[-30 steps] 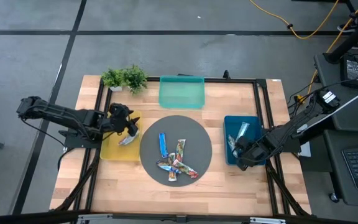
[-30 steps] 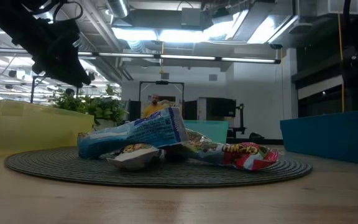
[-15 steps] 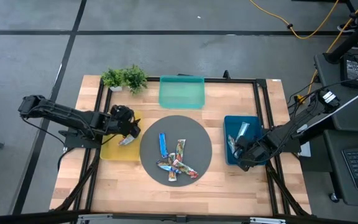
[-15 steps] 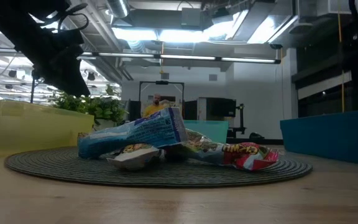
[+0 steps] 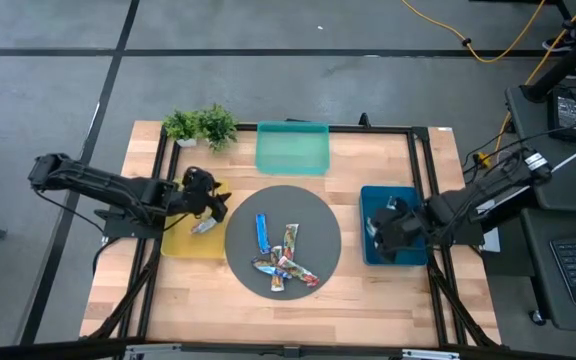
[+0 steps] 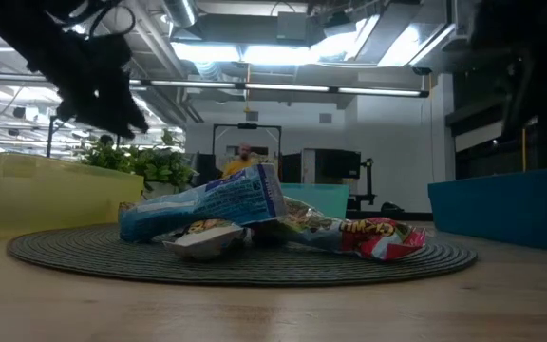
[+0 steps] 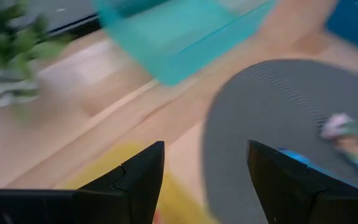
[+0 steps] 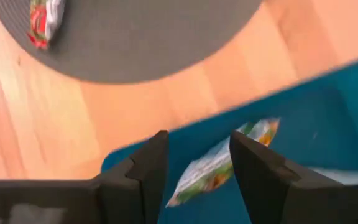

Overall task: Pick and place Granola Bars by type
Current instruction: Put the blue granola bar into the green bin

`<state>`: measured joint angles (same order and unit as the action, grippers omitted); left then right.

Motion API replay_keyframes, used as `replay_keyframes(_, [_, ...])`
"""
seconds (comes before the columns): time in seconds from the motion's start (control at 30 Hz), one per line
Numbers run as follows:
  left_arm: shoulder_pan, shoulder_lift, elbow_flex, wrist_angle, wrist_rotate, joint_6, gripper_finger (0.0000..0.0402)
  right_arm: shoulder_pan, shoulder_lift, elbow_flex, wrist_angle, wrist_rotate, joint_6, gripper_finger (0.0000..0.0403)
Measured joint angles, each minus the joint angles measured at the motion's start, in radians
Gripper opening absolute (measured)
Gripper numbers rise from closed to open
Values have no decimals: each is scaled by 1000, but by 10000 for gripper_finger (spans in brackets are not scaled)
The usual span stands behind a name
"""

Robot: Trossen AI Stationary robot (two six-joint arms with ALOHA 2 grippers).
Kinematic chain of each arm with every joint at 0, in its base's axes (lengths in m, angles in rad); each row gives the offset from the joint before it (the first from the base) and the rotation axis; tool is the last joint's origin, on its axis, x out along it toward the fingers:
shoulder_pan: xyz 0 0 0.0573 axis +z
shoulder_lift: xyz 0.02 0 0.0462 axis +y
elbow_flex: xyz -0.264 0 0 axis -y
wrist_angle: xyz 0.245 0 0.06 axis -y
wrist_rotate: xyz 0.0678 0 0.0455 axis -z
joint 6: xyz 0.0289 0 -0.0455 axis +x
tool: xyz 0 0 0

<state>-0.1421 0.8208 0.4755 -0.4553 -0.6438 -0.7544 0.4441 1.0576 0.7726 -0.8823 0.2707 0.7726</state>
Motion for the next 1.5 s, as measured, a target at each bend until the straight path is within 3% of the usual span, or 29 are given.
replay_keyframes(0.3, [0,-174,0,317,220,307,218,-173,0,11,149,-29,-288,174])
replay_keyframes(0.5, [0,-300,0,462,374,389,204,-269,2,12,264,-68,-437,174])
replay_keyframes(0.93, [0,-386,0,452,377,436,175,-428,164,14,473,-398,-887,174])
replay_keyframes(1.13, [0,-386,0,452,377,436,175,-460,284,121,449,-411,-1167,174])
replay_keyframes(1.5, [0,-386,0,452,378,426,173,-522,554,406,410,-458,-1503,174])
